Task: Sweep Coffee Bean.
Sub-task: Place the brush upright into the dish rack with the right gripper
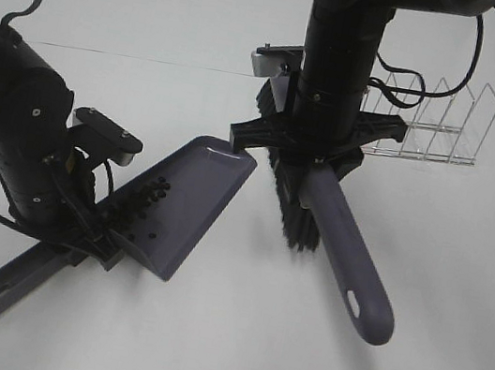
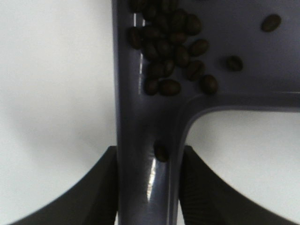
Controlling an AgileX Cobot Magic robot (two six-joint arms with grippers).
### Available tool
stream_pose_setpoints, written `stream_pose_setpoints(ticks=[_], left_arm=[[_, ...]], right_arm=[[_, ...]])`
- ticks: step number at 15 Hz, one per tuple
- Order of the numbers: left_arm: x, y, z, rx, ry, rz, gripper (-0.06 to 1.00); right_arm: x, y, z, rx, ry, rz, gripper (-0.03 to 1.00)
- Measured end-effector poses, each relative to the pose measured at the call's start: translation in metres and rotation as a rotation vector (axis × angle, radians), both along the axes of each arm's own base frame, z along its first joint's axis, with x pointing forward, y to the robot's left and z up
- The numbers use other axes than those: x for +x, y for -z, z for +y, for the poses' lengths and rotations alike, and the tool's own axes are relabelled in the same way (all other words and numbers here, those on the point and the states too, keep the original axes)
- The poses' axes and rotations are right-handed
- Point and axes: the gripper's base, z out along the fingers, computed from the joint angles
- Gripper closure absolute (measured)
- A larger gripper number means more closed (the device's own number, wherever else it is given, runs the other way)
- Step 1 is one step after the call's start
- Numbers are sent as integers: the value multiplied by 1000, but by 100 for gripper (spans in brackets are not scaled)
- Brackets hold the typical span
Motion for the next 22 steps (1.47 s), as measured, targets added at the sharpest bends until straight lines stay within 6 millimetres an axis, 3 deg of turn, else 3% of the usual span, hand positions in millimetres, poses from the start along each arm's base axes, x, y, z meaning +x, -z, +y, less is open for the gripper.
stream_pose_setpoints(ticks=[12, 15, 18, 22], left_arm=[[-1, 0, -1, -10, -11, 7, 63], [-2, 0, -3, -42, -54, 20, 63], [-4, 0, -7, -83, -114, 43, 63], [-4, 1, -8, -100, -142, 54, 63]], right_arm=[[2, -2, -4, -43, -23, -27, 68], [-6, -16, -9, -28, -39, -41, 68], [-21, -37, -23, -44, -55, -75, 68], [-21, -31, -78, -36, 47, 3, 68]])
